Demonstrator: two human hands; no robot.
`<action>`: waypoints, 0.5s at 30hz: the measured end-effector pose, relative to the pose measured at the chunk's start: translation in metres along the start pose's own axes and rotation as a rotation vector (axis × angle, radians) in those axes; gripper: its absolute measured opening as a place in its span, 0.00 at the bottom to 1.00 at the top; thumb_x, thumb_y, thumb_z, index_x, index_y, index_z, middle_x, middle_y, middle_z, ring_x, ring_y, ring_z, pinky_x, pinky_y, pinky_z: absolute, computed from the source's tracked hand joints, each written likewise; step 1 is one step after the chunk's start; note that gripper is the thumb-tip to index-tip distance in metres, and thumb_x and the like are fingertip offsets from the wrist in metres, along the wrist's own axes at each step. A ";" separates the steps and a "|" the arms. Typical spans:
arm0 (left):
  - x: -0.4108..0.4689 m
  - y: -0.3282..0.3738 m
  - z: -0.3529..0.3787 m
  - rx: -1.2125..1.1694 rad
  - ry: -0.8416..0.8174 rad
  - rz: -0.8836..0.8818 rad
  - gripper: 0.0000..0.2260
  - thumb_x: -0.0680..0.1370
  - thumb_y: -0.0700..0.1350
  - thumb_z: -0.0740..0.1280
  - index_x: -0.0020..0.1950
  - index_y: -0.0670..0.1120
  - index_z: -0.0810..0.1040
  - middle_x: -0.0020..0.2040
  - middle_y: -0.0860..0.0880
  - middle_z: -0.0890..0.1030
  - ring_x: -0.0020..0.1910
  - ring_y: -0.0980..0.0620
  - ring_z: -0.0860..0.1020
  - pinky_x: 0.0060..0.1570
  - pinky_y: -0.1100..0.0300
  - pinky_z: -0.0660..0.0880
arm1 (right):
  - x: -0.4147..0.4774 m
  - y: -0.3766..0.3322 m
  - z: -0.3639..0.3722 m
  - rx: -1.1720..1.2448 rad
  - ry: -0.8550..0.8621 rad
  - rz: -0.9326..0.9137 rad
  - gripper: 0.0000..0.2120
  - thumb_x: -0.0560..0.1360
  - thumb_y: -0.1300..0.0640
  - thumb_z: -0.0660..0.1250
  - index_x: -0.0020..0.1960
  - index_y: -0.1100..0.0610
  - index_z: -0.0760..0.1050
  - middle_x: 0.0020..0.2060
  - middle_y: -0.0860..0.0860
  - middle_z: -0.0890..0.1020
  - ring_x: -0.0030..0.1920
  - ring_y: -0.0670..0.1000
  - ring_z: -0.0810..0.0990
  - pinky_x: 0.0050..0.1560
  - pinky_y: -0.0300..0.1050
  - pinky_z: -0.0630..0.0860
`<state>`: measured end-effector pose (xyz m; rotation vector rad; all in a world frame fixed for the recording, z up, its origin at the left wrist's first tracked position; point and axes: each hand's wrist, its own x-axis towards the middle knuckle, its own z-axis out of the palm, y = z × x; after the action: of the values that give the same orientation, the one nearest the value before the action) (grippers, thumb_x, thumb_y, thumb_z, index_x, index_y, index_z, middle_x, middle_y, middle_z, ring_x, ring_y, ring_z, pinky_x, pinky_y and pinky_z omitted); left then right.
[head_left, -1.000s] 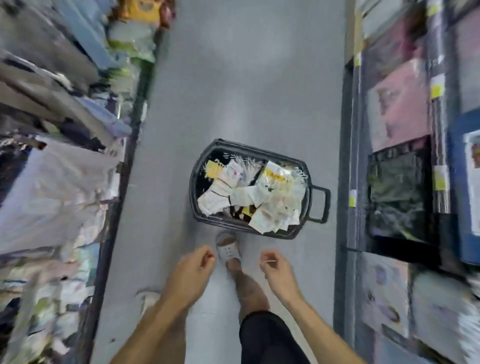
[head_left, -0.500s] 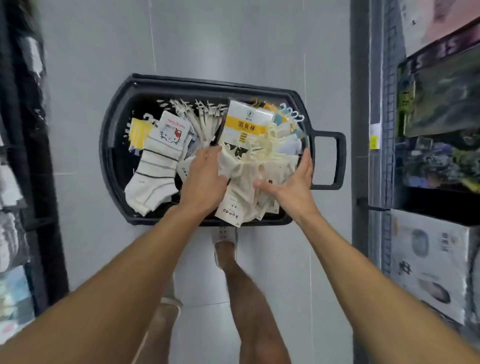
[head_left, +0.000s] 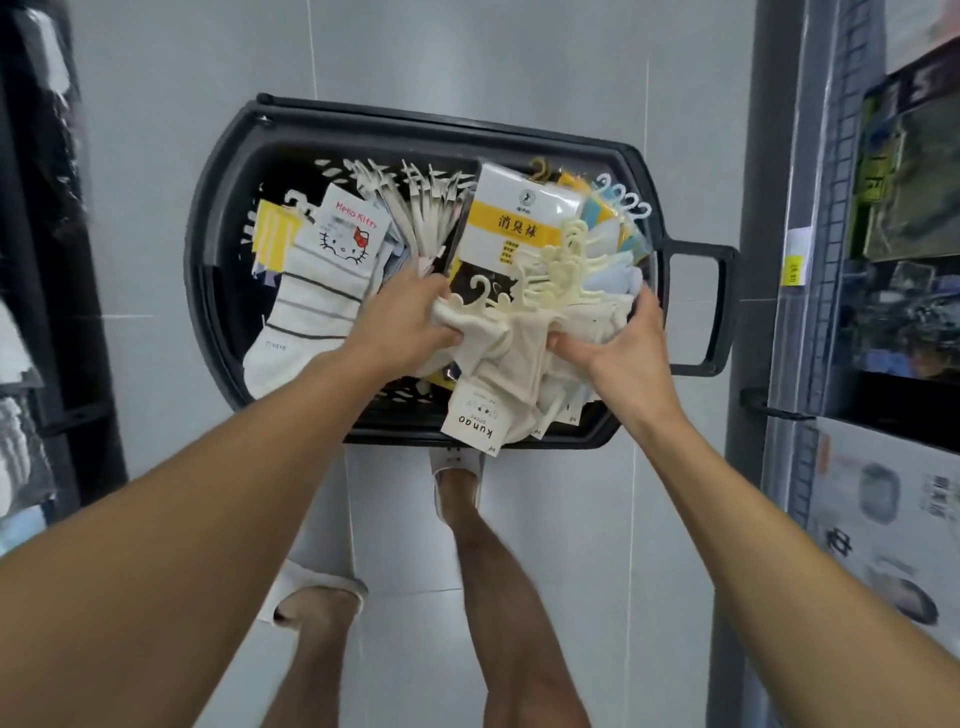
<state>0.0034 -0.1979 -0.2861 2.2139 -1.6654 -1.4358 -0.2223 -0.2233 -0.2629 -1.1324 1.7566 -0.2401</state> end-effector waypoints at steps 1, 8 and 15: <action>-0.004 -0.003 0.000 -0.105 -0.001 -0.033 0.12 0.74 0.45 0.74 0.52 0.45 0.75 0.53 0.45 0.74 0.53 0.44 0.74 0.51 0.52 0.72 | 0.000 -0.001 0.001 -0.004 0.003 0.010 0.47 0.61 0.47 0.83 0.73 0.53 0.63 0.68 0.50 0.69 0.70 0.53 0.71 0.70 0.55 0.70; -0.037 -0.025 -0.010 -0.796 -0.285 -0.133 0.04 0.77 0.39 0.71 0.49 0.44 0.77 0.44 0.47 0.82 0.44 0.51 0.81 0.47 0.53 0.75 | -0.005 -0.002 0.008 0.129 -0.003 0.021 0.41 0.65 0.54 0.82 0.70 0.54 0.63 0.66 0.51 0.71 0.66 0.51 0.74 0.69 0.53 0.72; -0.032 0.011 0.019 -0.678 -0.219 -0.076 0.07 0.75 0.37 0.73 0.45 0.45 0.76 0.47 0.48 0.79 0.45 0.50 0.78 0.41 0.65 0.75 | -0.007 0.003 0.008 0.128 -0.051 -0.039 0.59 0.63 0.53 0.83 0.79 0.48 0.46 0.75 0.48 0.61 0.75 0.48 0.64 0.74 0.55 0.66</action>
<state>-0.0173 -0.1695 -0.2709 1.7926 -0.9136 -1.9440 -0.2168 -0.2138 -0.2641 -1.0722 1.6516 -0.3391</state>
